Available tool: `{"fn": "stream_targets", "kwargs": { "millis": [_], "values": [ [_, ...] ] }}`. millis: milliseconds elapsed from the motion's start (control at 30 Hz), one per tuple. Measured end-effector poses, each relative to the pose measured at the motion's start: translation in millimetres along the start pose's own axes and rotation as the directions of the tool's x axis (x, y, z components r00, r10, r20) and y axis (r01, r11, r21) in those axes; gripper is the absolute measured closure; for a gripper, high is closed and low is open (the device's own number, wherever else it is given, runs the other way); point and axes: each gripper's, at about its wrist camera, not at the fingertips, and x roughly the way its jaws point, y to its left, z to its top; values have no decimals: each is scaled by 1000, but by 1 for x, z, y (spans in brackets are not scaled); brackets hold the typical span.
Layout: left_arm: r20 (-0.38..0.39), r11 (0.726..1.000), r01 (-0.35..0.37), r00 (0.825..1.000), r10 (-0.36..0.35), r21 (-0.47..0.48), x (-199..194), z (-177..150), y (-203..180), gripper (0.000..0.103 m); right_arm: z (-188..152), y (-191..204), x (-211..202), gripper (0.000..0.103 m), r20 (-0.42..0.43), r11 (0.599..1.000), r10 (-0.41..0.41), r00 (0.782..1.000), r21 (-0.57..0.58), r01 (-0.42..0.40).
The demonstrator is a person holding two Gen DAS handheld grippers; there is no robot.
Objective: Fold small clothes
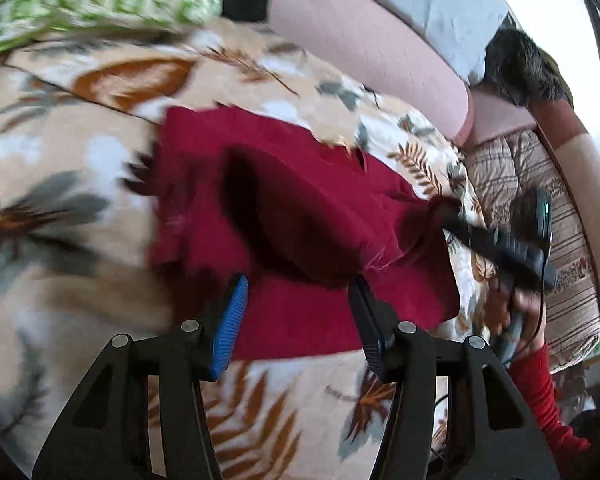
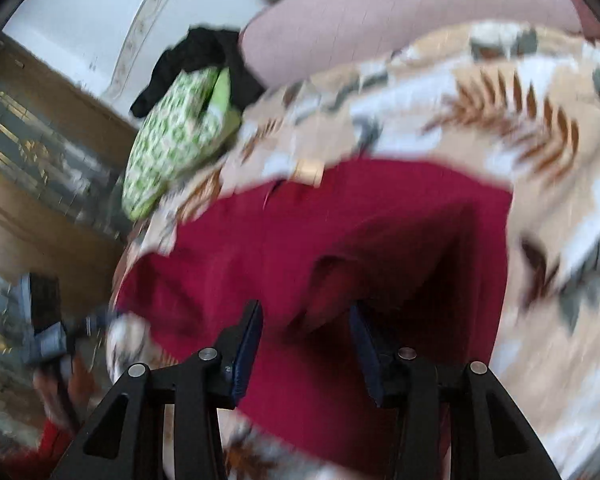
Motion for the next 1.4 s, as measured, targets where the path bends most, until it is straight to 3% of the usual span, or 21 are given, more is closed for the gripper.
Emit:
{"fn": "stream_targets", "kwargs": {
  "millis": [100, 167, 233, 300, 367, 500, 633, 700, 767, 800, 833, 867, 967, 1033, 1100, 1167, 1200, 1300, 1400],
  "values": [
    [8, 999, 6, 1000, -6, -50, 27, 25, -3, 51, 34, -3, 4, 59, 114, 1000, -15, 993, 16, 13],
    [63, 994, -27, 997, 33, -104, 36, 53, 3, 51, 54, -7, 5, 59, 186, 999, -26, 982, 38, 19],
    [117, 983, -70, 989, 90, -170, 36, 75, 17, 51, 69, -9, 6, 59, 214, 995, -86, 973, 72, 73],
    [151, 961, -101, 978, 143, -256, 30, 88, 37, 51, 69, -11, -6, 59, 230, 992, -102, 968, 93, 82],
    [159, 955, -94, 977, 143, -281, 21, 92, 48, 51, 58, -8, -24, 56, 250, 995, -97, 963, 60, 85],
    [161, 965, -148, 969, 185, -219, 9, 77, 47, 51, 33, -7, -39, 40, 236, 972, -207, 950, -65, 228],
    [154, 976, -140, 974, 165, -165, 12, 63, 36, 51, 31, -17, -18, 38, 180, 953, -282, 942, -63, 297],
    [144, 977, -179, 970, 195, -115, 21, 58, 27, 51, 35, -24, -1, 38, 126, 945, -319, 939, -39, 326],
    [133, 965, -252, 956, 261, -78, 35, 57, 20, 51, 40, -23, 16, 54, 102, 946, -314, 944, -55, 321],
    [135, 952, -299, 942, 306, -67, 42, 58, 20, 51, 43, -18, 22, 82, 115, 932, -342, 933, -82, 352],
    [136, 938, -342, 928, 347, -62, 50, 59, 22, 51, 44, -15, 26, 94, 131, 909, -390, 911, -103, 404],
    [124, 928, -366, 920, 372, -70, 58, 62, 29, 51, 47, -13, 31, 94, 147, 880, -443, 885, -120, 460],
    [100, 924, -367, 921, 377, -104, 69, 65, 46, 51, 53, -29, 44, 94, 116, 835, -530, 840, -103, 541],
    [120, 901, -421, 894, 431, -101, 64, 66, 47, 51, 53, -38, 41, 94, 98, 841, -528, 843, -74, 536],
    [109, 910, -397, 906, 409, -118, 55, 63, 49, 51, 50, -34, 23, 93, 136, 839, -532, 835, -49, 543],
    [109, 919, -374, 916, 387, -126, 43, 57, 50, 51, 44, -21, -3, 85, 168, 855, -509, 844, -13, 518],
    [111, 921, -369, 917, 383, -125, 38, 54, 50, 51, 40, -13, -9, 83, 177, 868, -487, 855, -15, 497],
    [125, 932, -347, 925, 359, -107, 24, 34, 47, 51, 23, 26, -4, 82, 147, 914, -368, 918, -125, 387],
    [100, 930, -356, 926, 365, -97, 30, 22, 49, 51, 11, 59, 28, 82, 103, 920, -293, 950, -242, 310]
  ]
}}
